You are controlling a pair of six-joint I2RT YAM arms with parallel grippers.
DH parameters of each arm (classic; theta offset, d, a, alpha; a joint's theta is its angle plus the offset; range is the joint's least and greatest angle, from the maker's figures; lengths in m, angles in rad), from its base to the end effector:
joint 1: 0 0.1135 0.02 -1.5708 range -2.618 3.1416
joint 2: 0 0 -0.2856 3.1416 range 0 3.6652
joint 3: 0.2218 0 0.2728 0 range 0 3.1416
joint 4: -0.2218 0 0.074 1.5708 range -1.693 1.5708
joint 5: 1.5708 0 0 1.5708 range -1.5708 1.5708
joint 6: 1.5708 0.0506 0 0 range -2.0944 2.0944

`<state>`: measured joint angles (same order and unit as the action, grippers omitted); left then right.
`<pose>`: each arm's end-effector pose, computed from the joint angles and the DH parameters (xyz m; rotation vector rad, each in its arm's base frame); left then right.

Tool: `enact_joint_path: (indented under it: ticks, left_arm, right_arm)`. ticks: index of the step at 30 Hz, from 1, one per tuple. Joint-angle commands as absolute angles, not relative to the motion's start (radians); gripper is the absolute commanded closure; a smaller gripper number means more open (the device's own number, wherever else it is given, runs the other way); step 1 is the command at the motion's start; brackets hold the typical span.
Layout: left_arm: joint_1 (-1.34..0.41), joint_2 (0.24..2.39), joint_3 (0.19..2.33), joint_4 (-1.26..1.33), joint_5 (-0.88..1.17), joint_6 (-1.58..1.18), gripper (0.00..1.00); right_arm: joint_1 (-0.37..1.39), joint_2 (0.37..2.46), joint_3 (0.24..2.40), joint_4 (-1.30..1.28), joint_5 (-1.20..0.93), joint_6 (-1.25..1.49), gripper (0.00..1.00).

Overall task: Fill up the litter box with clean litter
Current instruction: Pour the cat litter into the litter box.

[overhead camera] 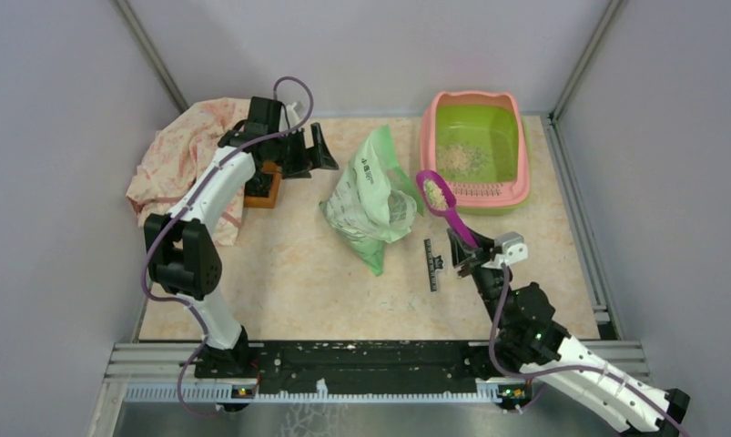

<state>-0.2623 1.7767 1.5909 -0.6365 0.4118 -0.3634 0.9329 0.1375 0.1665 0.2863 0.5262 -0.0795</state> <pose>0.4129 -0.1318 0.3147 0.0766 2.4476 -0.7800 0.0879 0.0759 0.2569 -0.1968 1.2949 0.3992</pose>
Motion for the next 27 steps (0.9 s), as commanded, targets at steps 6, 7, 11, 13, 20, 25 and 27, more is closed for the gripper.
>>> enact_joint_path:
  ticks: [6,7,11,13,20,25,27]
  left_arm:
    - [-0.266,1.781,1.59,-0.583,0.484,-0.348,0.01]
    - [-0.267,1.782,1.588,-0.578,0.492,-0.349,0.01]
    - [-0.267,1.776,1.575,-0.563,0.513,-0.348,0.01]
    - [-0.267,1.769,1.567,-0.559,0.517,-0.346,0.01]
    - [-0.267,1.767,1.56,-0.549,0.529,-0.352,0.01]
    - [-0.267,1.769,1.558,-0.552,0.53,-0.351,0.01]
    - [-0.267,1.767,1.563,-0.557,0.522,-0.346,0.01]
  right_arm:
    - [0.786,0.558,0.509,0.279,0.701,-0.064,1.0]
    - [0.703,0.615,0.56,0.204,0.635,-0.001,1.0]
    - [0.436,0.823,0.701,0.112,0.367,0.15,1.0]
    - [0.385,0.956,0.803,0.058,0.32,0.143,1.0]
    - [0.195,1.338,1.173,-0.279,0.135,0.146,1.0]
    - [0.167,1.517,1.408,-0.496,0.158,0.09,1.0]
    - [0.167,1.546,1.466,-0.542,0.165,0.073,1.0]
